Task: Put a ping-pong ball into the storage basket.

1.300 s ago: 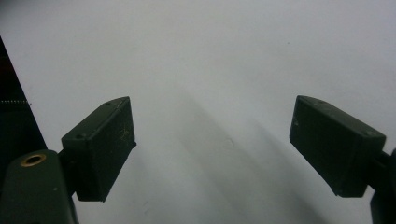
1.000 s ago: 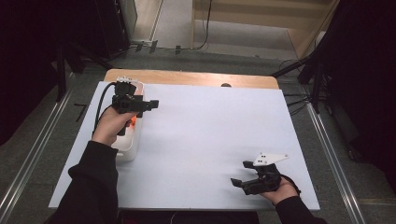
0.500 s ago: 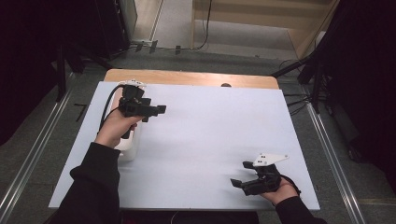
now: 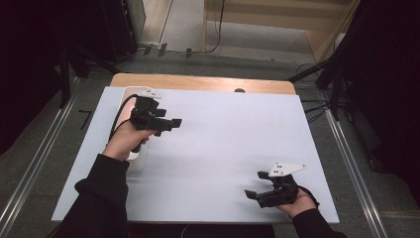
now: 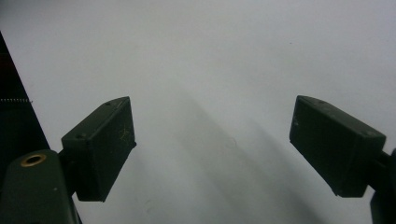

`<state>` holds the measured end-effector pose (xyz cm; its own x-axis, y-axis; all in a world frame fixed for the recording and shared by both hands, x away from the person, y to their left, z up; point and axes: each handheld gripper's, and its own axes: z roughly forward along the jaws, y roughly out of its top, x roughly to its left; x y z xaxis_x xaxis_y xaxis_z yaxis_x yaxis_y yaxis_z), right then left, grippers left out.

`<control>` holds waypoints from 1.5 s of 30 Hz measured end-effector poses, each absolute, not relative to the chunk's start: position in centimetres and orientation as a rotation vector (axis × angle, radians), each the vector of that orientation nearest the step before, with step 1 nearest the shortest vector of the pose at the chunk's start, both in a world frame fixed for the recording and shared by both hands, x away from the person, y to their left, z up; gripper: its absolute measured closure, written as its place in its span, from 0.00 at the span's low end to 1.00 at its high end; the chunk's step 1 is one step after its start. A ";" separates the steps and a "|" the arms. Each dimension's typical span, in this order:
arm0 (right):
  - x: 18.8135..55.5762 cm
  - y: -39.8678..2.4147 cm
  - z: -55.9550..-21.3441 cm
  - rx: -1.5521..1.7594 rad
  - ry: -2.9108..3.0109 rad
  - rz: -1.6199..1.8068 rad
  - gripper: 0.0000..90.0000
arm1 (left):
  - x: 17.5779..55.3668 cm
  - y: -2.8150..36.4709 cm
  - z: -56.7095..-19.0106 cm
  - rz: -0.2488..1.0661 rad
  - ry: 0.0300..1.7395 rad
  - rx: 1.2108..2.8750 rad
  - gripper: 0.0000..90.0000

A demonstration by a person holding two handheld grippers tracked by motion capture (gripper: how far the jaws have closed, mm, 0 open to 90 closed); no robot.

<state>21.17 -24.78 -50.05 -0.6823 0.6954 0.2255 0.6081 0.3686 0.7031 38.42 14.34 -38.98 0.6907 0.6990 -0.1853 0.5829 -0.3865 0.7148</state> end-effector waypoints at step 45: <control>21.2 -24.8 -50.0 1.204 2.496 1.207 0.14 | 31.7 14.9 -41.2 0.184 0.751 2.116 0.27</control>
